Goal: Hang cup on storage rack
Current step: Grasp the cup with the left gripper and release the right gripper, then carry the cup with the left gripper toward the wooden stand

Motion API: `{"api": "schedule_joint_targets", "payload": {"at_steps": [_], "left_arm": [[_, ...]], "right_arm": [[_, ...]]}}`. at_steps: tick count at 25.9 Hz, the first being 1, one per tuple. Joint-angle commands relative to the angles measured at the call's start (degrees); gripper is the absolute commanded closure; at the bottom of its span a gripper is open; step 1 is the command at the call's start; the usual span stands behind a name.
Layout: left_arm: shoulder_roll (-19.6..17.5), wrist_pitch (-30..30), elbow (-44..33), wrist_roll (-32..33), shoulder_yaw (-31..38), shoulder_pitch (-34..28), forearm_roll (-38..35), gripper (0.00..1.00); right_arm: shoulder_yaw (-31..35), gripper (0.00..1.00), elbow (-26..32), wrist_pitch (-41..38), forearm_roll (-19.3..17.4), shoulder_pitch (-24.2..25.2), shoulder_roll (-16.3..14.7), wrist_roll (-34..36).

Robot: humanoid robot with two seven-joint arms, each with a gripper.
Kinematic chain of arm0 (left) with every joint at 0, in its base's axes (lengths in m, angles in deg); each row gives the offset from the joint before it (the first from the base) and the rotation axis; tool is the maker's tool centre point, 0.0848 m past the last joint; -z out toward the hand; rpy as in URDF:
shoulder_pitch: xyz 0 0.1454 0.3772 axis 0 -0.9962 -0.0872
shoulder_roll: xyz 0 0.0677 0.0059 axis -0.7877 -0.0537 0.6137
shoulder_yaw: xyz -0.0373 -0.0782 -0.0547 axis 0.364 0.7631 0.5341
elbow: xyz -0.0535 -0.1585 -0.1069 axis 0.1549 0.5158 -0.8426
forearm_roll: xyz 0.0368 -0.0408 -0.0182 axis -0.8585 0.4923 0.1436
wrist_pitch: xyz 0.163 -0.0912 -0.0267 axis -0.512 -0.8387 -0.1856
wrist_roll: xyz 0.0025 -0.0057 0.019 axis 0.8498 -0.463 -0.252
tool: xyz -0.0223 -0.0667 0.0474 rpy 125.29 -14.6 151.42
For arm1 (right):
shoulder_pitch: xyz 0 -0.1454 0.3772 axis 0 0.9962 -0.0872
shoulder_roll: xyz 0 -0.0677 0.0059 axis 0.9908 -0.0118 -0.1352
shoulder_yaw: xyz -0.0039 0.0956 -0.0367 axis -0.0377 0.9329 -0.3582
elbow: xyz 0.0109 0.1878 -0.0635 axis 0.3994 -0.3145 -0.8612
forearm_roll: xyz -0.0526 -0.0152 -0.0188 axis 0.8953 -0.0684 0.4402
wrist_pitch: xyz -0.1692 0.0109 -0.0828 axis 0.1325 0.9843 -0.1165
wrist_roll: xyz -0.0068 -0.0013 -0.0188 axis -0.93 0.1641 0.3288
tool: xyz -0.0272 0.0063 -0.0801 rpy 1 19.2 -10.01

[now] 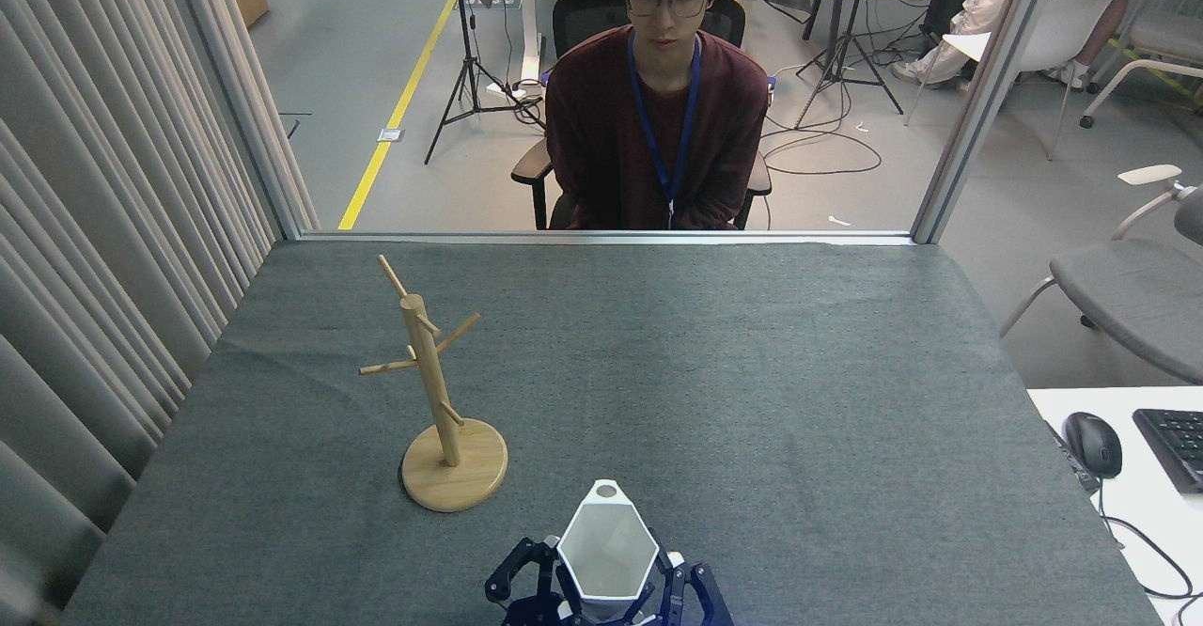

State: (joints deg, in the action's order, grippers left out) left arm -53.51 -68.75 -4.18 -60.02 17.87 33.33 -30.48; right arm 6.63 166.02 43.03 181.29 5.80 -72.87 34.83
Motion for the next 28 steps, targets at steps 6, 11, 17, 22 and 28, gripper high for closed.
{"api": "schedule_joint_targets", "payload": {"at_steps": [6,11,17,22,28], "left_arm": [[-0.8,0.1,-1.4,0.7,-0.1,0.0,0.1,0.57],[-0.8,-0.1,-1.3,0.8,0.0,0.0,0.0,0.57],[-0.8,-0.2,-1.4,1.1,0.0,0.1,-0.2,0.57],[-0.8,-0.5,-1.3,1.1,0.0,0.0,-0.4,0.57],[-0.7,-1.3,-1.7,1.0,0.6,-0.5,-0.5,0.57]], "right_arm": [[0.1,0.13,-0.1,0.0,0.0,0.0,0.1,0.2],[0.1,0.02,0.2,-0.1,-0.1,0.0,0.1,1.9],[-0.4,0.02,5.1,-1.1,-0.5,0.3,-0.1,3.5],[0.2,0.02,11.8,-2.4,-5.6,-0.2,0.6,3.7],[23.8,0.02,3.4,6.6,-32.9,-8.9,1.3,-5.5]]}}
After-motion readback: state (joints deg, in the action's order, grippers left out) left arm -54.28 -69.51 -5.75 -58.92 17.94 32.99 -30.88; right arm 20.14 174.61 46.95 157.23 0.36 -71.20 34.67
